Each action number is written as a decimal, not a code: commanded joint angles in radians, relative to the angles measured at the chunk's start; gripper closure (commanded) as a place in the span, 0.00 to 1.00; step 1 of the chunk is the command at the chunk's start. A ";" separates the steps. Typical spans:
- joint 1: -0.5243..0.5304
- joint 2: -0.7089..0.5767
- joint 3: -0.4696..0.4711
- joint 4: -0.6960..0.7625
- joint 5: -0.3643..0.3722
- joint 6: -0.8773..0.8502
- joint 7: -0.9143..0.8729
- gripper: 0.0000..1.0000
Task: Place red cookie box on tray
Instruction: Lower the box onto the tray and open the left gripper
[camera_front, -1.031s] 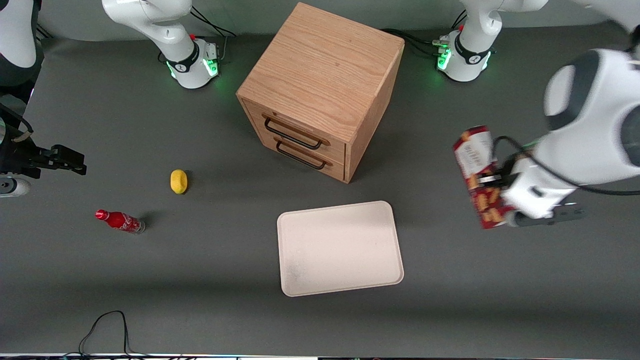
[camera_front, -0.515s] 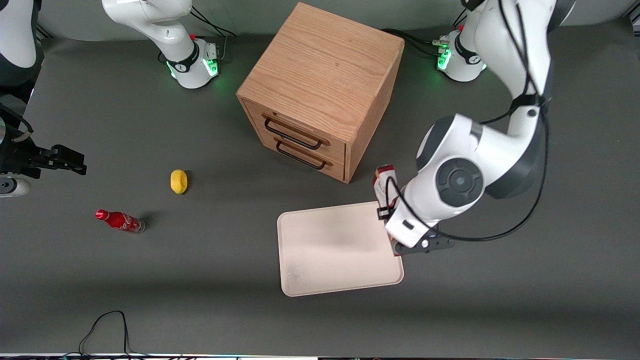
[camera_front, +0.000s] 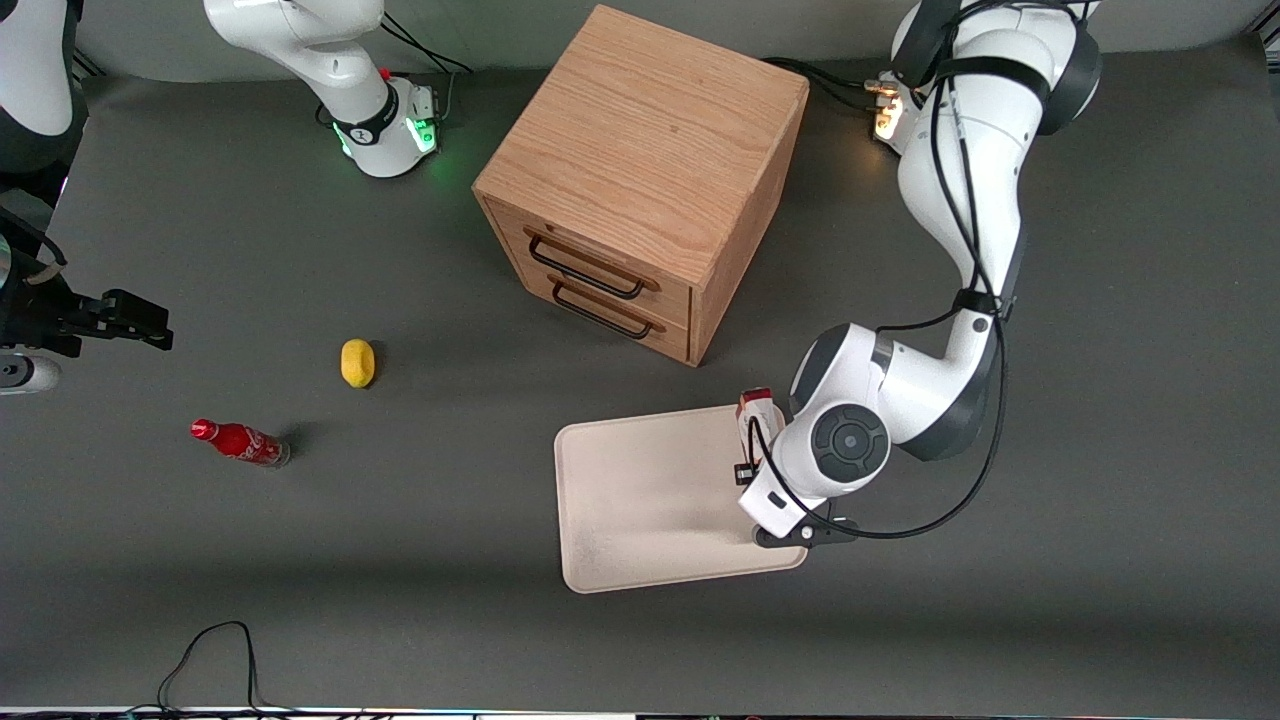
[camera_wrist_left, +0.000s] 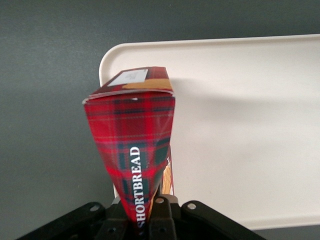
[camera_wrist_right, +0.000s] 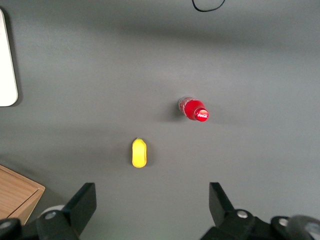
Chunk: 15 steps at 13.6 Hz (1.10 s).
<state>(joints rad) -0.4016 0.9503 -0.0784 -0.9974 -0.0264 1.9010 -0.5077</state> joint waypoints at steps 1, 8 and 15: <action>0.004 0.036 0.006 0.049 0.014 0.003 0.024 1.00; 0.020 0.059 0.005 0.031 0.014 0.036 0.024 0.01; 0.021 0.054 0.005 0.022 0.014 0.035 0.028 0.00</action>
<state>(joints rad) -0.3802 1.0008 -0.0743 -0.9884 -0.0225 1.9375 -0.4903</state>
